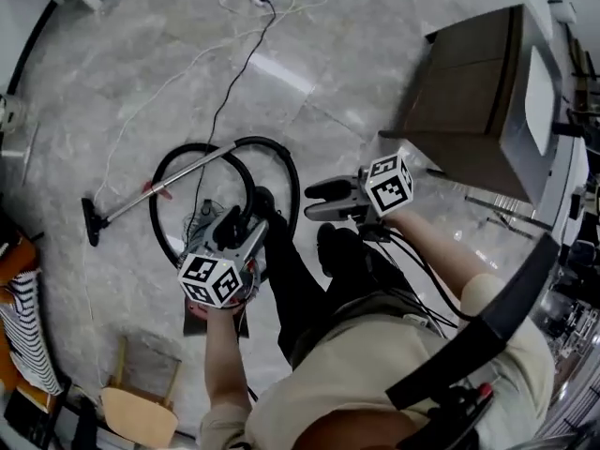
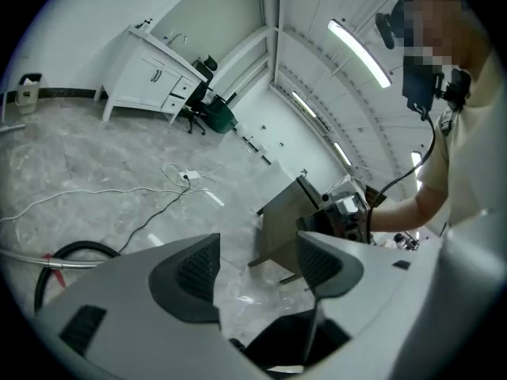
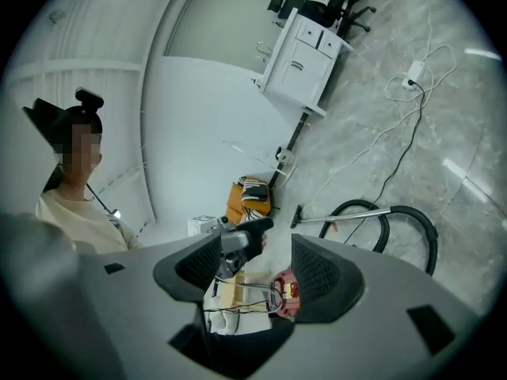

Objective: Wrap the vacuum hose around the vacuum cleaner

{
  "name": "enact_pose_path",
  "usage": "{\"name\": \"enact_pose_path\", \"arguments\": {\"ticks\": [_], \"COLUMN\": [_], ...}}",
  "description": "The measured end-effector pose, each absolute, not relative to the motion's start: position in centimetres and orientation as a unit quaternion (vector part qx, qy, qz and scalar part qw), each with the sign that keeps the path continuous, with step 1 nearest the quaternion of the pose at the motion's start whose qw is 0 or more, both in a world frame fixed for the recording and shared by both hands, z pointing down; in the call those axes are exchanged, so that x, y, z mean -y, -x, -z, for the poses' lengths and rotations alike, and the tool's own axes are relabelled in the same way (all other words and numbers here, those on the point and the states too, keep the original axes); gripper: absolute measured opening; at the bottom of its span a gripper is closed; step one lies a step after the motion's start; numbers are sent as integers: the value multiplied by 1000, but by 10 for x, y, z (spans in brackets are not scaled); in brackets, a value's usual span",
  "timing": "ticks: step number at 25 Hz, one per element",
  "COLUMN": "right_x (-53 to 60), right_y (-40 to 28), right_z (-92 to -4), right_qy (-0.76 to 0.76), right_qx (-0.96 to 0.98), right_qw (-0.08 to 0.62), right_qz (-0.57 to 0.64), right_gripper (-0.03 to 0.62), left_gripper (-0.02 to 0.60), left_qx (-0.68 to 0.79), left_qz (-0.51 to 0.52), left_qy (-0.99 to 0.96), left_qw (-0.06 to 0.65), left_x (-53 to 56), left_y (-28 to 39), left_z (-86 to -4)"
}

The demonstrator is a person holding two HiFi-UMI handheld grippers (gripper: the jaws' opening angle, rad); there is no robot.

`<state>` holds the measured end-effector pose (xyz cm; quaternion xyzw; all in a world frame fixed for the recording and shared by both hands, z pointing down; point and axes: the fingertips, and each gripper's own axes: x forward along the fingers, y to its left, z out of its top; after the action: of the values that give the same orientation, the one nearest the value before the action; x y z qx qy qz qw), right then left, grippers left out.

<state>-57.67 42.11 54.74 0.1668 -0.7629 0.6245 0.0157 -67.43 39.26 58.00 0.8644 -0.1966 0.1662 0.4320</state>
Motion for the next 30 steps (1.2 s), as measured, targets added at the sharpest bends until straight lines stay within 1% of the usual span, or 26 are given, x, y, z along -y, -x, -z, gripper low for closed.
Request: {"name": "enact_pose_path", "arguments": {"ticks": [3, 7, 9, 12, 15, 17, 19, 21, 23, 24, 27, 28, 29, 30], "right_x": [-433, -452, -472, -510, -553, -571, -573, -568, -567, -567, -564, -562, -559, -555], "right_y": [560, 528, 507, 480, 439, 409, 394, 397, 420, 435, 474, 484, 491, 498], "right_z": [-517, -494, -480, -449, -434, -434, -434, -430, -421, -416, -402, -397, -392, -387], "right_qy": [-193, -232, -249, -251, -255, -275, -296, -299, -265, -240, -177, -160, -147, -140], "right_qx": [756, 759, 758, 773, 775, 768, 769, 779, 793, 800, 821, 827, 833, 839], "right_qw": [-13, -50, -62, -60, -59, -53, -35, -11, 3, 7, 27, 32, 36, 38], "right_qz": [-625, -607, -599, -580, -575, -576, -566, -552, -549, -549, -542, -538, -532, -524], "right_gripper": [279, 279, 279, 280, 280, 280, 280, 280, 279, 279, 278, 275, 256, 211], "left_gripper": [307, 307, 307, 307, 307, 307, 307, 307, 305, 291, 219, 159, 88, 21], "left_qx": [165, 131, 120, 115, 149, 176, 197, 212, 211, 205, 177, 170, 168, 170], "left_qz": [-169, -198, -202, -194, -169, -144, -123, -101, -85, -83, -89, -95, -106, -118], "left_qy": [-870, -895, -901, -907, -911, -908, -894, -875, -867, -869, -883, -888, -893, -898], "left_qw": [432, 379, 364, 354, 344, 352, 383, 424, 442, 442, 426, 417, 404, 389], "left_x": [-417, -431, -447, -476, -500, -505, -499, -499, -515, -527, -563, -571, -576, -578], "left_y": [652, 622, 604, 575, 544, 533, 541, 554, 555, 550, 525, 518, 514, 512], "left_z": [-542, -503, -481, -444, -422, -426, -447, -467, -474, -473, -463, -460, -459, -459]}}
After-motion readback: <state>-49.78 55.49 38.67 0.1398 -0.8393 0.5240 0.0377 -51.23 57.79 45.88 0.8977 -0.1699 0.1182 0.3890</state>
